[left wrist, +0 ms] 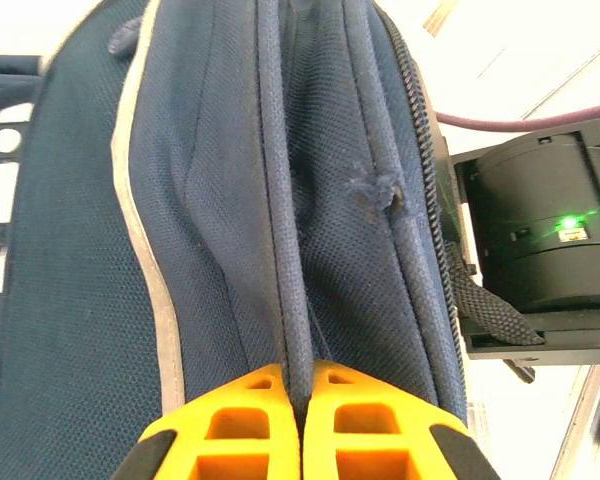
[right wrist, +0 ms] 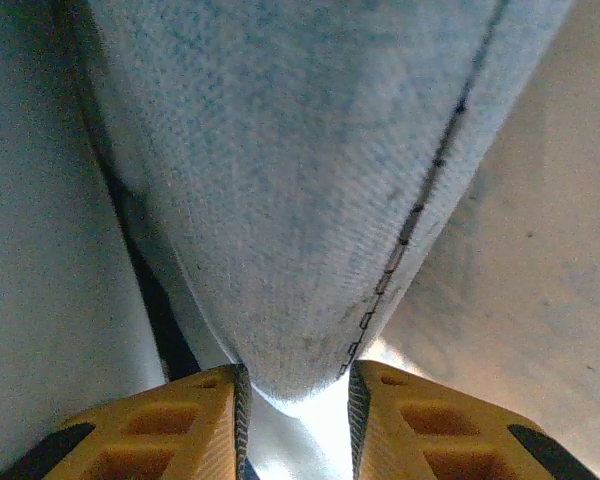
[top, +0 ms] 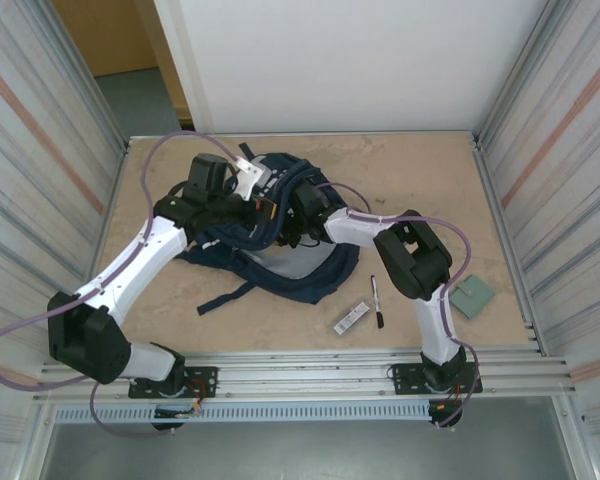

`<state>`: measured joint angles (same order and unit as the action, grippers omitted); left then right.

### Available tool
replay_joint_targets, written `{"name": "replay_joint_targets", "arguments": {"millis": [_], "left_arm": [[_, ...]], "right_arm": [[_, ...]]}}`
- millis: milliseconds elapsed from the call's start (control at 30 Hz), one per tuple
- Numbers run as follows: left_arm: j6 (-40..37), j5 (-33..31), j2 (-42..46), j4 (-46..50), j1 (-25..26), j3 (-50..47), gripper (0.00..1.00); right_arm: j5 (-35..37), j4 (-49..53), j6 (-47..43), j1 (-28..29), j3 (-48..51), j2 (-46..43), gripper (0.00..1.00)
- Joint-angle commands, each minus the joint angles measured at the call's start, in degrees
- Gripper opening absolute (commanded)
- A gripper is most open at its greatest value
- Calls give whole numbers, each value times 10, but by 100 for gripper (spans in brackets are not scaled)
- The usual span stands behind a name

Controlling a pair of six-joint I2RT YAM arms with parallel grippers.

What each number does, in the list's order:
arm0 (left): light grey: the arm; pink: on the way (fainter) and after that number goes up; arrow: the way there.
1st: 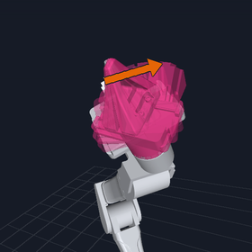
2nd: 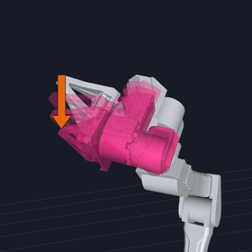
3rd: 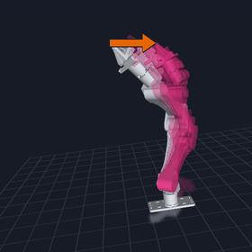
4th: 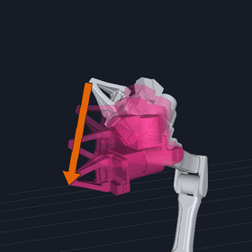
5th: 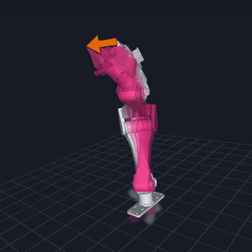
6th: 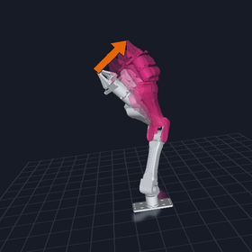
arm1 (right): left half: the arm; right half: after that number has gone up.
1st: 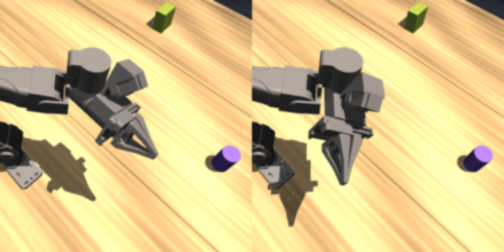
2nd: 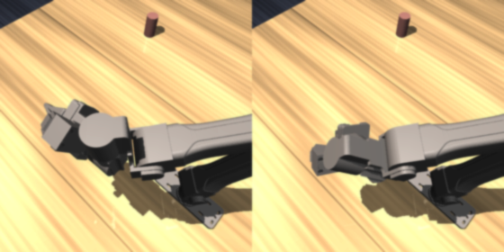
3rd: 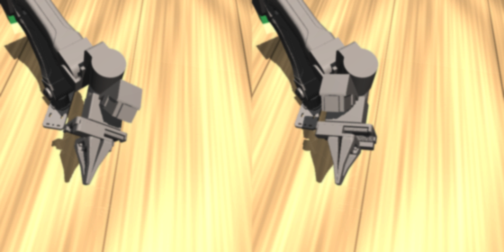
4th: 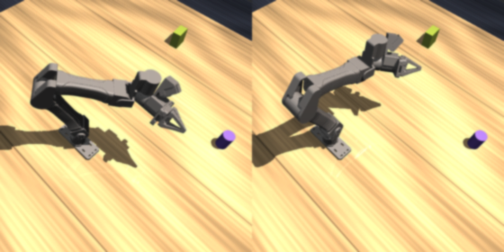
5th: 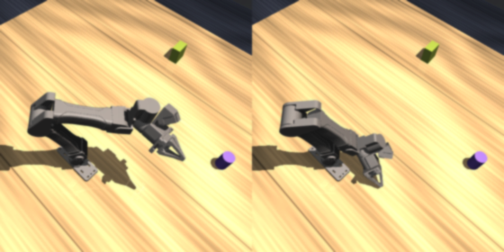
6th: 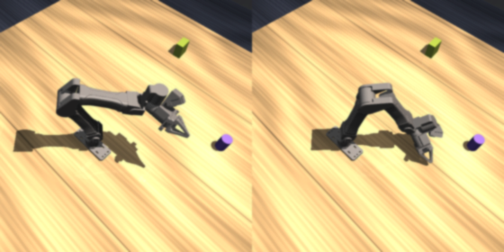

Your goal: Pack books, pencil case, and school supplies into a backpack

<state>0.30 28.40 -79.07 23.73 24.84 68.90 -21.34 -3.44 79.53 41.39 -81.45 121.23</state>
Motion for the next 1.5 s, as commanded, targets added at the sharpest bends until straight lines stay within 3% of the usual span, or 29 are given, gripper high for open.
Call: {"name": "replay_joint_targets", "arguments": {"millis": [0, 133, 300, 500, 633, 767, 933, 1067, 1233, 1467], "left_arm": [[-7, 53, 44, -43, 12, -8, 0], [-14, 47, 50, -33, 2, -9, 0], [-12, 27, 56, -45, -9, -38, 0], [-11, -2, 50, -49, -11, -53, 0], [-18, -17, 46, -44, -11, -54, 0], [-5, -6, 42, -50, -11, -58, 0], [-3, 3, 38, -44, -10, -71, 0], [-9, -10, 44, -33, -6, -81, 0], [-8, -9, 42, -29, -4, -85, 0], [-7, 0, 29, -26, 4, -78, 0]], "right_arm": [[-26, -111, 18, 1, -17, 11, 37], [-89, -17, -61, -7, -19, -31, 47], [-80, 109, -190, -33, 80, -164, 63], [-55, 234, -288, -71, 208, -311, 68], [-2, 310, -331, -138, 290, -423, 70], [98, 393, -346, -261, 313, -502, 77], [175, 437, -330, -421, 331, -541, 85], [221, 434, -354, -506, 345, -541, 91], [304, 506, -322, -539, 344, -505, 99], [357, 469, -310, -576, 423, -518, 99]]}}
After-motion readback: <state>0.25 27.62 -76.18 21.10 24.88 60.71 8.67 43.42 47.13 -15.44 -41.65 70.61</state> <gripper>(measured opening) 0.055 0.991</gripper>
